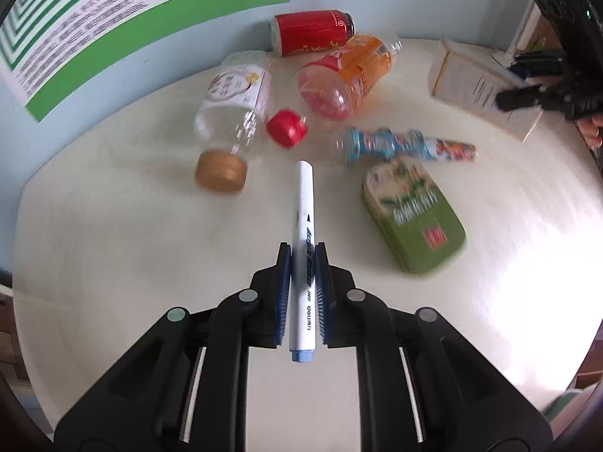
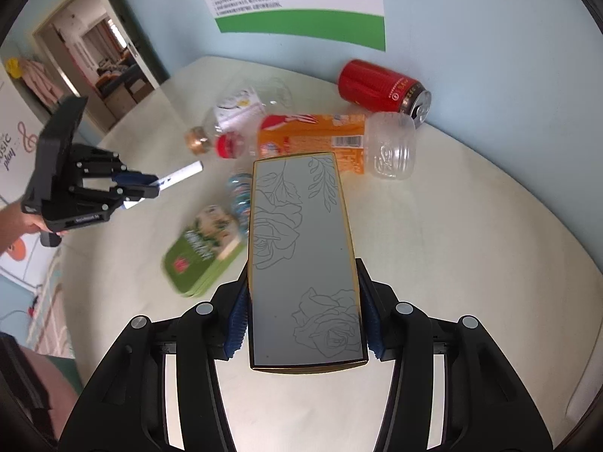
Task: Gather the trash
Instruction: 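Carry the marker and white box toward the teal bin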
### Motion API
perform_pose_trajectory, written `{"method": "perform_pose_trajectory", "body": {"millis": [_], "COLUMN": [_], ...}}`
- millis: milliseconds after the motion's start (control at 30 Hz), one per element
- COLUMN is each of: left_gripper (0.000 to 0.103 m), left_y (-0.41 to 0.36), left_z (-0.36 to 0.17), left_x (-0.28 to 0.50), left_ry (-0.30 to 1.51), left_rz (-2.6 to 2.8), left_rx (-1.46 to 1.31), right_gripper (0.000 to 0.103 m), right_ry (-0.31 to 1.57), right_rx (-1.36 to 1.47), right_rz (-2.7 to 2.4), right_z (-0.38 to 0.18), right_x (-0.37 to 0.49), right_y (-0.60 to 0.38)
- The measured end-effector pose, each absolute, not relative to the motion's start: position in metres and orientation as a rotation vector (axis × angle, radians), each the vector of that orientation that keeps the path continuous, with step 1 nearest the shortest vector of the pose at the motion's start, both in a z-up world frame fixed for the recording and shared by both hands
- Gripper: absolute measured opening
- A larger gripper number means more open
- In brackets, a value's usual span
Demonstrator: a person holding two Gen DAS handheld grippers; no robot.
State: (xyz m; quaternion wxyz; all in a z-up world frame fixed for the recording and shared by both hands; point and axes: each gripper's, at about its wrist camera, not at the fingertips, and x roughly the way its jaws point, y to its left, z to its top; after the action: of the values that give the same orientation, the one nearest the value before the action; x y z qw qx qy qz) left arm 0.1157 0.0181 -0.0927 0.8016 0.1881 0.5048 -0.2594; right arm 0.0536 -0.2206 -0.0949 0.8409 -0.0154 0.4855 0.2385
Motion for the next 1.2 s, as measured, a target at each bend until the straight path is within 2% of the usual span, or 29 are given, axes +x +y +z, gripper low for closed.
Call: {"method": "perform_pose_trajectory", "body": {"millis": [233,400,667,967,1200], "left_gripper": [0.011,0.011,0.011,0.011,0.011], "left_y": [0.09,0.163,0.314,0.454,0.512], "left_z": [-0.069,-0.057,-0.066,-0.133,-0.227], "left_x": [0.06,0.012,-0.118,-0.287,-0.345], "left_ry": [1.074,1.083,1.13,1.26,1.324], "left_rz": [-0.467,-0.344,0.011,0.331,0.371], "left_rx": [0.336,0.251,0.093,-0.182,-0.359], "right_gripper": [0.05,0.051,0.051,0.051,0.051], "right_ry": [1.008,1.016,1.06,1.183,1.363], "right_rx": [-0.032,-0.131,-0.363,-0.545,-0.659], "right_rz": [0.677,0.888,1.248,1.514,1.483], "right_z": [-0.064,-0.057,-0.076,-0.138,-0.238], "right_x": [0.023,0.008,-0.033,-0.124,-0.199], "right_y": [-0.147,-0.04,0.169,0.381,0.494]}}
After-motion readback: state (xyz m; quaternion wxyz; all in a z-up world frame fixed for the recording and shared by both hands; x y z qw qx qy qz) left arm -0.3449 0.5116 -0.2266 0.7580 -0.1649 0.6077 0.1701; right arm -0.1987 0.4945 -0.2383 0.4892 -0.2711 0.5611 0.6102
